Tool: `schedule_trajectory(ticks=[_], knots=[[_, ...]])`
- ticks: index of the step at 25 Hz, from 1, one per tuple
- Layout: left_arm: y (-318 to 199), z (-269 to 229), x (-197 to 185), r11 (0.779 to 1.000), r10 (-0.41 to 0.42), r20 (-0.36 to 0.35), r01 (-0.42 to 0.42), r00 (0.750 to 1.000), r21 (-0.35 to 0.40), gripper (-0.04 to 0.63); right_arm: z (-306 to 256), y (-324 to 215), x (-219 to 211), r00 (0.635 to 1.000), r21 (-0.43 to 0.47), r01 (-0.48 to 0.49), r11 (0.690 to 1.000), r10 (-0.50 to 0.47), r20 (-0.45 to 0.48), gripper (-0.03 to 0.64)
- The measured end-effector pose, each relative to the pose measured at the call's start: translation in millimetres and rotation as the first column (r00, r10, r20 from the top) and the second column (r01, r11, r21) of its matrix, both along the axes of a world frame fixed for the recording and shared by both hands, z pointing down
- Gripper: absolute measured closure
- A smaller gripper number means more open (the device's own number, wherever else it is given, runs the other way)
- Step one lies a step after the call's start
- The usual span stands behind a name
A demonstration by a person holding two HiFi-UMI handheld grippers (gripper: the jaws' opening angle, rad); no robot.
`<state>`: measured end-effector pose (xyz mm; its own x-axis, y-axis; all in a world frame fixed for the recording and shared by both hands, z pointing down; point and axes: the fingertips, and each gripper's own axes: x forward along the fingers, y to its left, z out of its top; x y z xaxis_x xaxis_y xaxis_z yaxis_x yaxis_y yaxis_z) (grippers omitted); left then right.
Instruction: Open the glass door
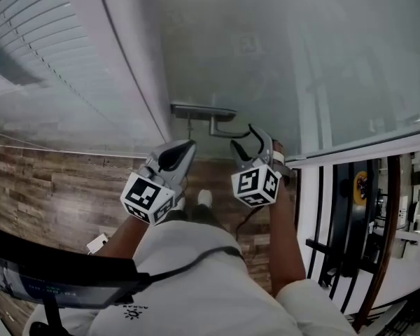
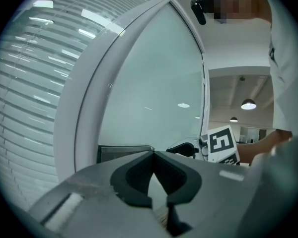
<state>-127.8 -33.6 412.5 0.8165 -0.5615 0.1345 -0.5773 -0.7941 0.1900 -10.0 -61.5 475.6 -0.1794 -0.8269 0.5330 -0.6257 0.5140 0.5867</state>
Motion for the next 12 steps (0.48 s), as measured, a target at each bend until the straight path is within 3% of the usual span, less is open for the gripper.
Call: schedule_trajectory(ticks=[5,8,12], knots=[[-0.6,4.7,2.4,0.999,-0.039,0.006,0.039,0.999,-0.008,0.594,12.7,-3.5,-5.6,0.979,0.074,0.112,0.991,-0.098,-0.18,0.362],[-3.0,2.2,-3.6,0.998,-0.055,0.012,0.055,0.998,-0.011,0.594,9.1,-7.1,-17.4,0.97,0.118,0.163,0.98,-0.137,-0.2,0.381],[-6.6,2.0,-7.9,0.997,-0.071,0.02,0.071,0.997,-0.011,0.594,9.0,-15.3,-25.7,0.964,0.111,0.178,0.978,-0.151,-0.22,0.434]])
